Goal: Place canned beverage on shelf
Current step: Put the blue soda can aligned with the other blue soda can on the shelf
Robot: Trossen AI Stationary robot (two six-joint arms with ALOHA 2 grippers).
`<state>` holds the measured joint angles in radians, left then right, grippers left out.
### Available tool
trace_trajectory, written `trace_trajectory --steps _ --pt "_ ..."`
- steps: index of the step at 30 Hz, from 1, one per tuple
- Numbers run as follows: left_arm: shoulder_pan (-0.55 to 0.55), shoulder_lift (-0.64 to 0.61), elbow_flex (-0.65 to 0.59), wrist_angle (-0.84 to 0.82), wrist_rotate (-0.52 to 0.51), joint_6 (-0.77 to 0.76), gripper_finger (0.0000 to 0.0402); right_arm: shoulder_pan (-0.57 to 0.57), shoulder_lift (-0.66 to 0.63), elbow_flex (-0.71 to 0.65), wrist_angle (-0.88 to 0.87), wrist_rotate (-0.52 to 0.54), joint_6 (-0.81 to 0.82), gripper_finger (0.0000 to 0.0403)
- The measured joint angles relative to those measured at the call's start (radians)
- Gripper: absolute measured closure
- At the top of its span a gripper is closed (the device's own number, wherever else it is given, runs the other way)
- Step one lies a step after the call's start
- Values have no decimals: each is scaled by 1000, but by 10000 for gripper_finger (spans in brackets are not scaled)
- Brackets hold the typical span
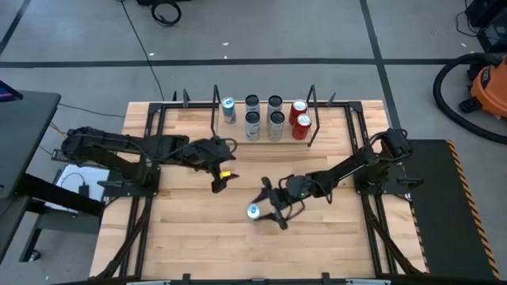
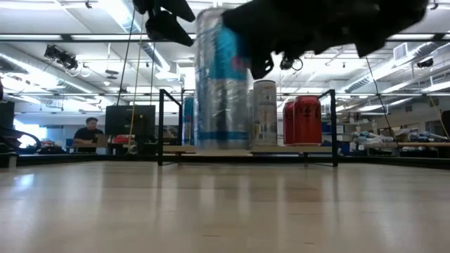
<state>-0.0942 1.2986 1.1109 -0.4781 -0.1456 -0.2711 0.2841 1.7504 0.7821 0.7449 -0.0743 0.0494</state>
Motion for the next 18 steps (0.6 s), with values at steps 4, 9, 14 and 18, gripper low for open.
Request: trace_trajectory --steps 4,9,14,18 --pt "51 -14 51 -77 -2 48 88 -21 0 82 -122 136 2 160" --pt "108 -34 130 -164 -2 112 88 -48 0 151 -176 354 4 160" --pt "158 -38 213 -250 -44 168 88 -96 0 175 -167 496 106 160" --pt "190 -39 245 -271 -61 202 88 -128 38 188 -147 580 164 160"
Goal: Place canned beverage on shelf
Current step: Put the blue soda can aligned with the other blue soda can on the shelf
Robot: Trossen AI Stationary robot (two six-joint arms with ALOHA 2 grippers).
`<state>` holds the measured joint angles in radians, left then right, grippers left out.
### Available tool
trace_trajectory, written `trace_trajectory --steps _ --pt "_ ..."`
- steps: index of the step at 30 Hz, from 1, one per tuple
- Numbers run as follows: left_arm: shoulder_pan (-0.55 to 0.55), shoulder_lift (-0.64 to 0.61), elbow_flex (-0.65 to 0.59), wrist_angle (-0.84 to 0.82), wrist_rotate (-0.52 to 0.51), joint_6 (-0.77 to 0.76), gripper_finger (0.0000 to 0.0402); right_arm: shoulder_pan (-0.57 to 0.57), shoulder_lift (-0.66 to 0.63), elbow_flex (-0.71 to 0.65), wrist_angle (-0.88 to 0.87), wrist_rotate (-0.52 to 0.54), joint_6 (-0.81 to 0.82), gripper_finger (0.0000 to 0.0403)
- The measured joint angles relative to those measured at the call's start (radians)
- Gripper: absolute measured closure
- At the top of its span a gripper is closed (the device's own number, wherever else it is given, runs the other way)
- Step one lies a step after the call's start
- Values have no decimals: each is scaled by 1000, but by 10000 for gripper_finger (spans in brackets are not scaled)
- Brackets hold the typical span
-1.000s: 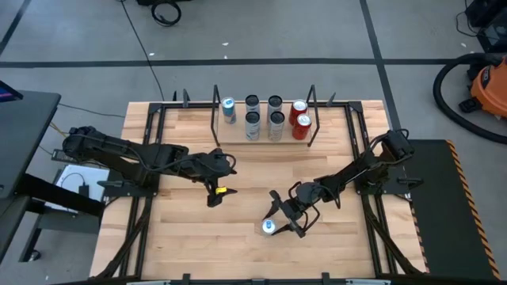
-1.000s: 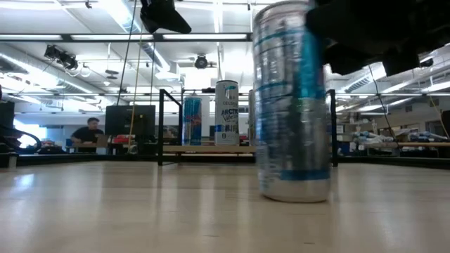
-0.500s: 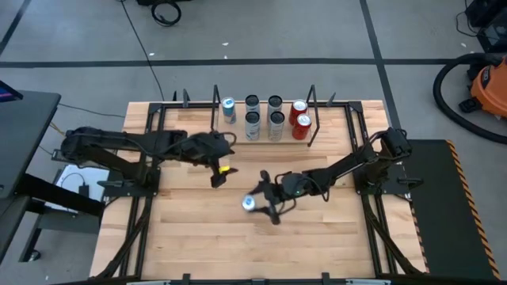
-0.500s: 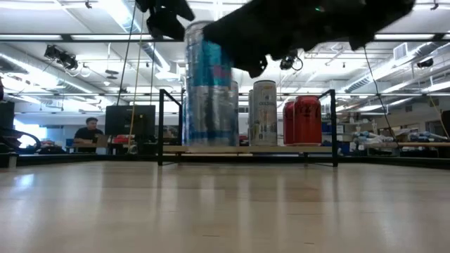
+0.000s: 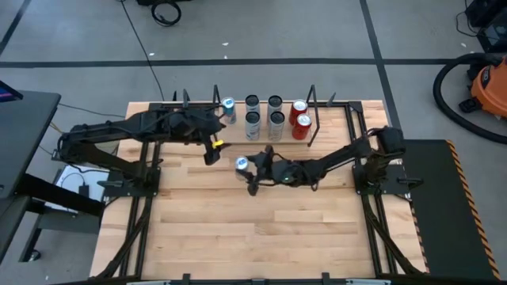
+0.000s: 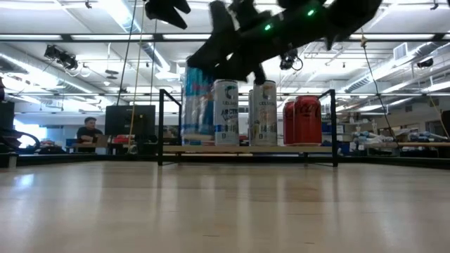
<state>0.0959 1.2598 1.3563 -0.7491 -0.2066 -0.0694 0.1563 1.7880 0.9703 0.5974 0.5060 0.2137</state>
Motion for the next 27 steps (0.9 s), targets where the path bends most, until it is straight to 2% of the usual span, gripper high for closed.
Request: trace_trajectory --steps 4,13,16,23,27 --pt "26 2 -1 -18 0 13 88 -11 79 57 7 11 28 160" --pt "60 2 -1 -60 0 14 88 0 254 225 6 156 -89 160" --pt "59 2 -1 -62 1 14 88 -1 282 226 26 205 -69 160" --pt "59 2 -1 -61 0 29 88 -12 289 226 76 237 -30 160" --pt "59 2 -1 -61 0 29 88 -25 289 226 48 234 -22 160"
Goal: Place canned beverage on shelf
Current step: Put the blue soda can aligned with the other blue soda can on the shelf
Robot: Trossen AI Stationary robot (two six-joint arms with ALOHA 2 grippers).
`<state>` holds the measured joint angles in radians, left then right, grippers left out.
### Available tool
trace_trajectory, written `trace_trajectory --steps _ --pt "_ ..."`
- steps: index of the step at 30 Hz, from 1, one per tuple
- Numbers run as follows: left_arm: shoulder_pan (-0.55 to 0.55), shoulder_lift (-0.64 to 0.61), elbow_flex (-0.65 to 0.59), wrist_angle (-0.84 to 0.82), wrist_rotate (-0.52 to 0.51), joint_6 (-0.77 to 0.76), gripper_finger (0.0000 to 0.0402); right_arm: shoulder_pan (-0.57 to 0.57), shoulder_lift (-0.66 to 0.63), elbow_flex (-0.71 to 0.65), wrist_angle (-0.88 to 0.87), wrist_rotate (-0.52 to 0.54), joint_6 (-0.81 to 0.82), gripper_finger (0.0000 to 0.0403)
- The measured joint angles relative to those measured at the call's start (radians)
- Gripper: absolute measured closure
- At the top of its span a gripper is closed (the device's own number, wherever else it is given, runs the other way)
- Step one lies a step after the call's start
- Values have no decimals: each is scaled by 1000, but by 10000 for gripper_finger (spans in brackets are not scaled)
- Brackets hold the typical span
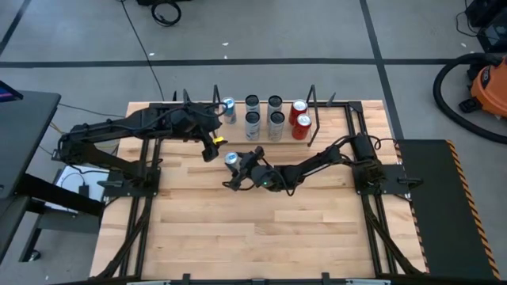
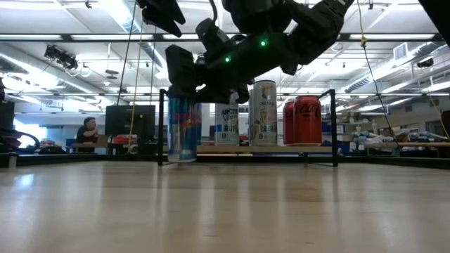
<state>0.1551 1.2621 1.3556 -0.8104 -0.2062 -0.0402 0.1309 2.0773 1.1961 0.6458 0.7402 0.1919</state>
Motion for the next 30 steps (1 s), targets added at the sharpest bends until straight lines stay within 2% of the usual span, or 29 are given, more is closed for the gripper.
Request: trace_trajectory --steps 6,16,30 --pt "0 0 0 2 0 0 88 -11 0 -22 -10 -45 70 159" --pt "0 0 -1 5 0 0 88 -25 -1 -29 9 -8 79 159" --pt "0 0 -1 5 0 -1 88 -48 -1 -29 -24 -43 146 158"
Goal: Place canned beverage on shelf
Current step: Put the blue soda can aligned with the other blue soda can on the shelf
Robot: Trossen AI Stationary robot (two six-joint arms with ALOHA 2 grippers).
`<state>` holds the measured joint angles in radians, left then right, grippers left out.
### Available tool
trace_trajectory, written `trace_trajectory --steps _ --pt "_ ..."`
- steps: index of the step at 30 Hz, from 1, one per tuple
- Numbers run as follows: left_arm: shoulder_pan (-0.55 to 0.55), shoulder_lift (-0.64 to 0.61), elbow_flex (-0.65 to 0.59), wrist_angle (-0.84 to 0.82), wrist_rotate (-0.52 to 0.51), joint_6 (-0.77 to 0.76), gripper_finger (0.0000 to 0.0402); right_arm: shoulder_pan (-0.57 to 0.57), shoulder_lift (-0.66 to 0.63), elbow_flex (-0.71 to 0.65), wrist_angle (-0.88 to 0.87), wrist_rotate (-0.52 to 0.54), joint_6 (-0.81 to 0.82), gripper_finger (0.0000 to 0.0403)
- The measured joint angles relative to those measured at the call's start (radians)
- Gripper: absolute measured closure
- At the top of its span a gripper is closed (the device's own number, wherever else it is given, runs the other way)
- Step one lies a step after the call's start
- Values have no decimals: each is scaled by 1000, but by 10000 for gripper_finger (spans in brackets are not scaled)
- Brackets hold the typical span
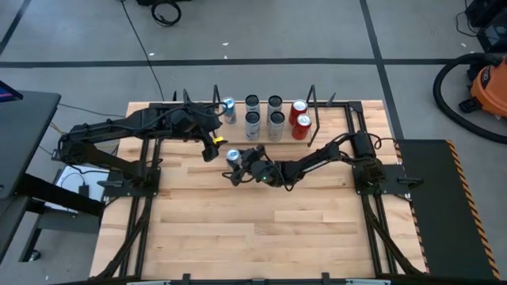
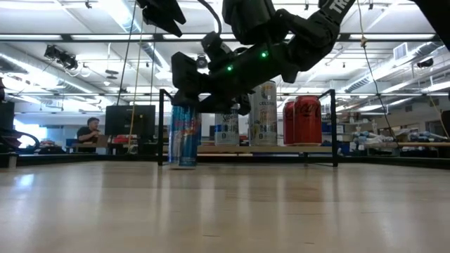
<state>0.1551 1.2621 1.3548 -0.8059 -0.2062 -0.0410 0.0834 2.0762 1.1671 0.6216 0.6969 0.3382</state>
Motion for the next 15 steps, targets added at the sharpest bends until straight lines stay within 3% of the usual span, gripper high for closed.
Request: trace_trajectory --steps 7,15 --pt "0 0 0 0 0 0 88 -20 -1 1 3 -110 7 152" --pt "0 0 0 0 0 -9 88 -22 -1 1 -17 -132 2 95"
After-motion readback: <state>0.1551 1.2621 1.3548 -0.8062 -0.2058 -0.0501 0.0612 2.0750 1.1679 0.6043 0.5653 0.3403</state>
